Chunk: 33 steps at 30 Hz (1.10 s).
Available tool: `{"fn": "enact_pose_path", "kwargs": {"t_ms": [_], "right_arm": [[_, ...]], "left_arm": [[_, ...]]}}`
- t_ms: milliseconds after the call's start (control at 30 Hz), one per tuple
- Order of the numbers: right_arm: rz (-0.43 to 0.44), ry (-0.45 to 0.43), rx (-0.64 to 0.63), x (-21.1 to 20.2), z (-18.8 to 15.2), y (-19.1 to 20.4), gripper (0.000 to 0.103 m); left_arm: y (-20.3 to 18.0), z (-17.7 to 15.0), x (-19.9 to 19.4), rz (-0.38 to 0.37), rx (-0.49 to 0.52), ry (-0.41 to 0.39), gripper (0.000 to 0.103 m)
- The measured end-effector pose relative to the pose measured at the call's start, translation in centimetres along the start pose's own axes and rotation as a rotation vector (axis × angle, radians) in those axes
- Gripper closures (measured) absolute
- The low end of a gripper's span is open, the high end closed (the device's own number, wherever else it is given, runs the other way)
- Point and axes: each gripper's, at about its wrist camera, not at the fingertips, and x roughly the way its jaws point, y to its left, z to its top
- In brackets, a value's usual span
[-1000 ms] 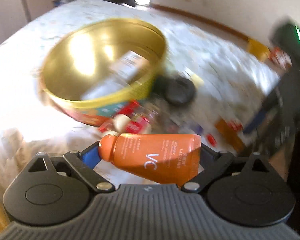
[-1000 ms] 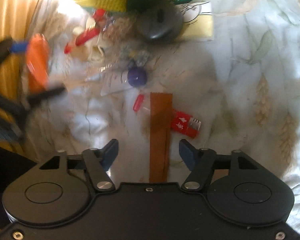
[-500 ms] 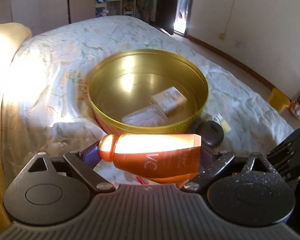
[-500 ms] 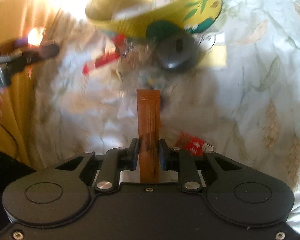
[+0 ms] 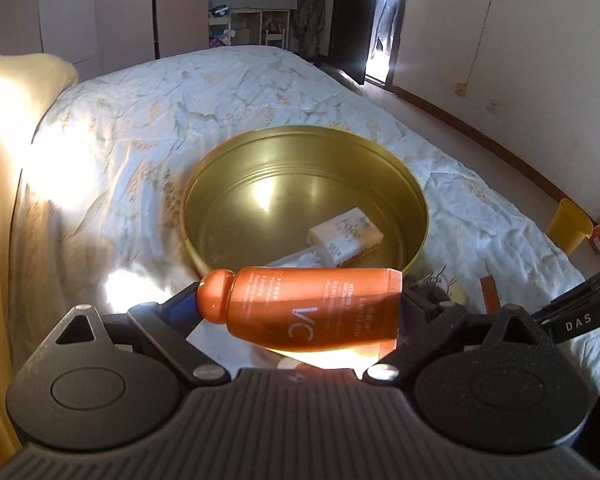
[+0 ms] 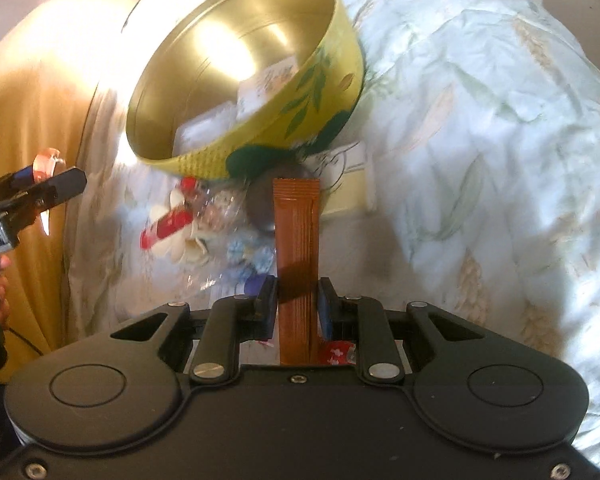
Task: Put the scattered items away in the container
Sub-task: 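Carry the orange tube over the tin and release it with the left gripper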
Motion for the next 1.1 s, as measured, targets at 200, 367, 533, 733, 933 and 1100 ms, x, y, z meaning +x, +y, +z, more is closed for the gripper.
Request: {"fn": "enact_pose_path", "kwargs": {"t_ms": [200,367,533,733,933,1100], "right_arm": [[0.013,-0.018,0.038,-0.4,0.4,-0.9,0.083],[0.014,-0.020,0.041,-0.4,0.6,-0.9,0.083],[0.029,-0.018,0.042,-0.3,0.7,-0.9,0.083],[0.035,-0.005,0.023,0.3,0.7,-0.5,0.083],[0.062,-0.016,0.042,0.2,0.8,-1.1,0.083],[0.072,-0.025,0.053,0.1,1.0,-1.4,0.083]], "left_arm": [[-1.4,2.4,2.0,0.014,0.023,0.006,0.008],[-1.6,4.5,4.0,0.033,0.004,0.009,0.008],[-1.3,6.2,6.3,0.089,0.012,0.041,0.008],[-0.6,7.4,8.8,0.164,-0.003,0.082,0.008],[-0.3,8.1,8.4,0.196,-0.069,-0.013,0.000],[0.2,7.5,7.6,0.157,-0.116,0.040,0.000]]}}
